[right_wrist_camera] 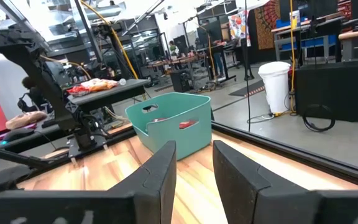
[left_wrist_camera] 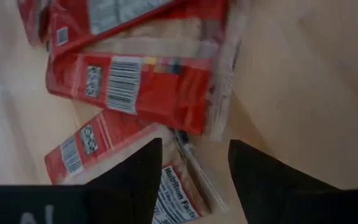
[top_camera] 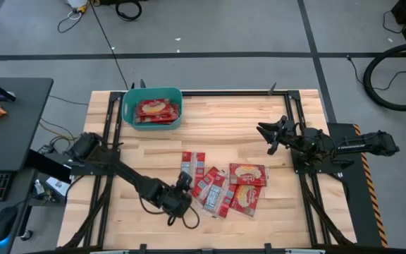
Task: Sort popcorn bags into baskets
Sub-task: Put the red popcorn bag into the blue bin
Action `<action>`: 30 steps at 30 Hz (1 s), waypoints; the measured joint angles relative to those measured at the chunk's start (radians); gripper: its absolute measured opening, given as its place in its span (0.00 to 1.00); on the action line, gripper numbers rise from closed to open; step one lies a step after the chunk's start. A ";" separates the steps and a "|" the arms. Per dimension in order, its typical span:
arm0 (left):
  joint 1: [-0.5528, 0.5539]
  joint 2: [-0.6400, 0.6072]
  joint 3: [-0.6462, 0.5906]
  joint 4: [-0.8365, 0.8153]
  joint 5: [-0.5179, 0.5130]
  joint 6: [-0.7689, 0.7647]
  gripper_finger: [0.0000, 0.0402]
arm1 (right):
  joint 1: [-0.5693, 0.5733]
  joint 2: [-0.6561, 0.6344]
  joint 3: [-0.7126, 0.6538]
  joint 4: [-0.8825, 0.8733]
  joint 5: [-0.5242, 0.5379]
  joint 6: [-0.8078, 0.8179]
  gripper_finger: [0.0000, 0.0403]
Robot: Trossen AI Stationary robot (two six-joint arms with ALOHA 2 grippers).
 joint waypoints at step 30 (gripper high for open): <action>0.028 0.107 0.001 0.192 -0.105 0.110 0.11 | 0.000 0.000 0.000 0.007 0.000 0.000 0.27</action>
